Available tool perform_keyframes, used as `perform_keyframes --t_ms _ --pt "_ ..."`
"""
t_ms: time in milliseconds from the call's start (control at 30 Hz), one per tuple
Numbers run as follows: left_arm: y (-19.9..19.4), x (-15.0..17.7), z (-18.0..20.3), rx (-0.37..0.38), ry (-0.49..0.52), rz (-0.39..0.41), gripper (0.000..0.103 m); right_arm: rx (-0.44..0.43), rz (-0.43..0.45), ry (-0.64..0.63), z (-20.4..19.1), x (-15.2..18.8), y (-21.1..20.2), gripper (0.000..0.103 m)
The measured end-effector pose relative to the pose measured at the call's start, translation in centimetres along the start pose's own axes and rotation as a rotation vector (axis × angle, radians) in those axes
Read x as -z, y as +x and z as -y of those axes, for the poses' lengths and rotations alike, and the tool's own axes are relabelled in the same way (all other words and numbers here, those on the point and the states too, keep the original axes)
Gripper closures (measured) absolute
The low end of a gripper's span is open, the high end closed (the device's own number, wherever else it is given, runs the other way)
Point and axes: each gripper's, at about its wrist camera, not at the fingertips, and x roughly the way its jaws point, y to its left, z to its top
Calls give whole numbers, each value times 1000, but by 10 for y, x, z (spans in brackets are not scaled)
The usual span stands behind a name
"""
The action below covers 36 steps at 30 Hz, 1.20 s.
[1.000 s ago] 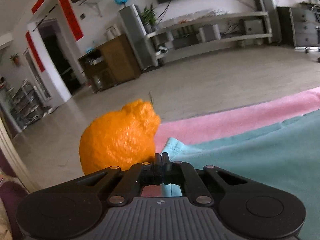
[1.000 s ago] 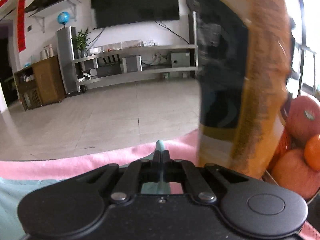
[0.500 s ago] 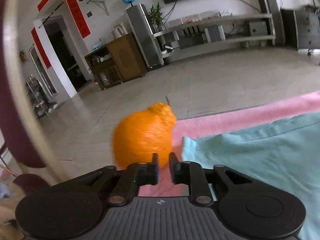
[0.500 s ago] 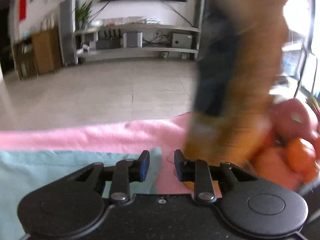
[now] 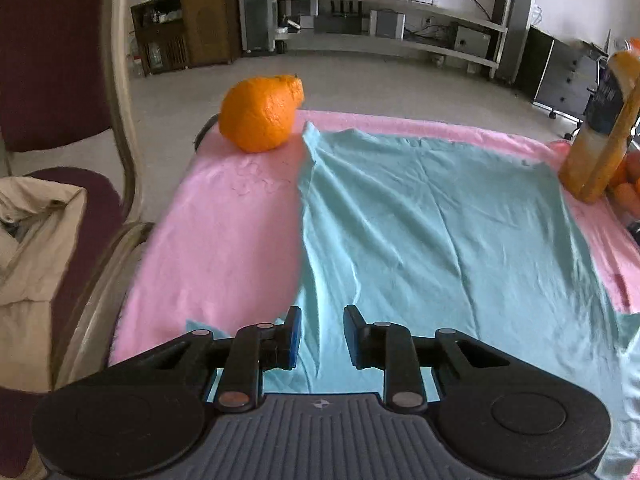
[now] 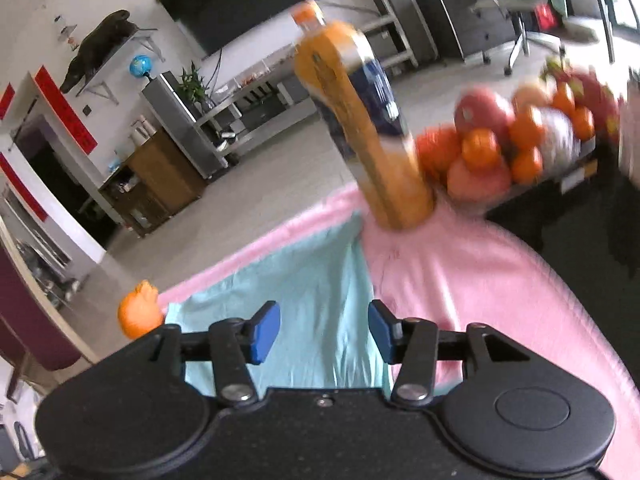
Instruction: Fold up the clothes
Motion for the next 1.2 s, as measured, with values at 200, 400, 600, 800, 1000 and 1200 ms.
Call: perform_keyframes --t_ms 200,400,600,800,1000,1200 --pt "37 1 0 -25 42 6 93 108 -169 -92 17 14 61 80" --pt "61 11 -8 -123 11 -71 89 149 -253 -218 15 38 92 84" --pt "57 12 -23 -167 -102 -104 86 262 -199 -267 9 47 89 103" --pt "35 13 -25 -200 -144 -80 84 230 -245 -191 13 49 87 97" --pt "30 12 -6 22 -144 -84 84 37 -352 -7 23 47 88 91" --pt "44 22 26 17 22 -142 78 -114 -452 142 33 46 91 87"
